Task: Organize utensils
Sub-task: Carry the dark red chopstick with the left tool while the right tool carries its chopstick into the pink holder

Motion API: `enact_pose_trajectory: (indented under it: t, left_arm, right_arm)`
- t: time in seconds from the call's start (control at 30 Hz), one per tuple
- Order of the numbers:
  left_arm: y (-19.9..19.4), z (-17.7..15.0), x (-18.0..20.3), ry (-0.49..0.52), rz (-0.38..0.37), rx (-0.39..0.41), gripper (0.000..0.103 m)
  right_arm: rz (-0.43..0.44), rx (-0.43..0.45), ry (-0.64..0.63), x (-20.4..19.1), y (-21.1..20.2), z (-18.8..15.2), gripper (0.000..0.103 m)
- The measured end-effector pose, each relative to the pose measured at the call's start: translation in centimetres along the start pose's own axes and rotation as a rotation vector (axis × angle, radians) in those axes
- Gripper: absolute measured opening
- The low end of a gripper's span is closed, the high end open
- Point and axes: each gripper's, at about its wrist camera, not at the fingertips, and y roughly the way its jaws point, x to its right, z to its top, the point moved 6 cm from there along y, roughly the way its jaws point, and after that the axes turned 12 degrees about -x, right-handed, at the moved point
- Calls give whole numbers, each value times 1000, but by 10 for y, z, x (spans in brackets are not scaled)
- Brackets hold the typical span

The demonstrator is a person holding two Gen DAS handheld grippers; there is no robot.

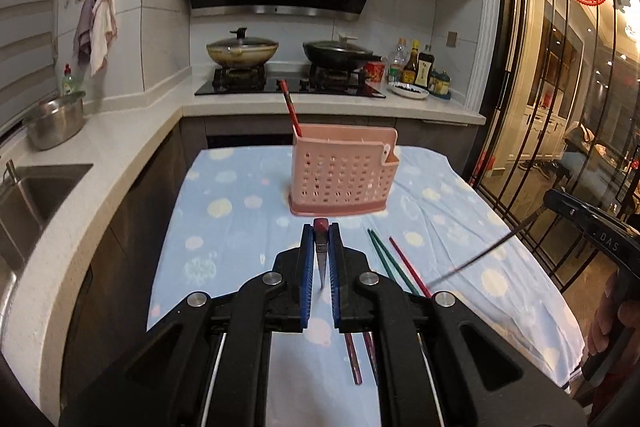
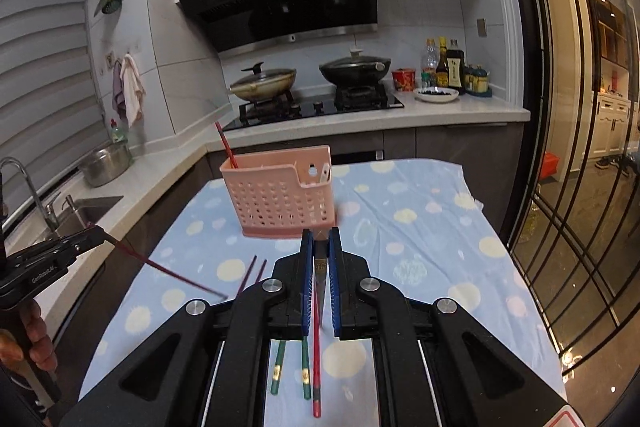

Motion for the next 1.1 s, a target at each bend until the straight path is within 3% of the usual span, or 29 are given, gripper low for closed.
enact_pose_trajectory:
  t: [0.33, 0.73, 0.93, 1.1]
  left_arm:
    - [3, 86, 6, 36, 7, 103, 7]
    - [16, 207, 18, 58, 3, 216, 7]
    - [38, 246, 18, 62, 19, 217, 7]
    - [78, 250, 16, 61, 41, 159, 7]
  right_arm:
    - [40, 97, -36, -13, 5, 77, 7]
    - [46, 194, -22, -21, 43, 198, 7]
    - [22, 199, -28, -27, 76, 241, 7]
    - [13, 151, -30, -28, 115, 245, 7]
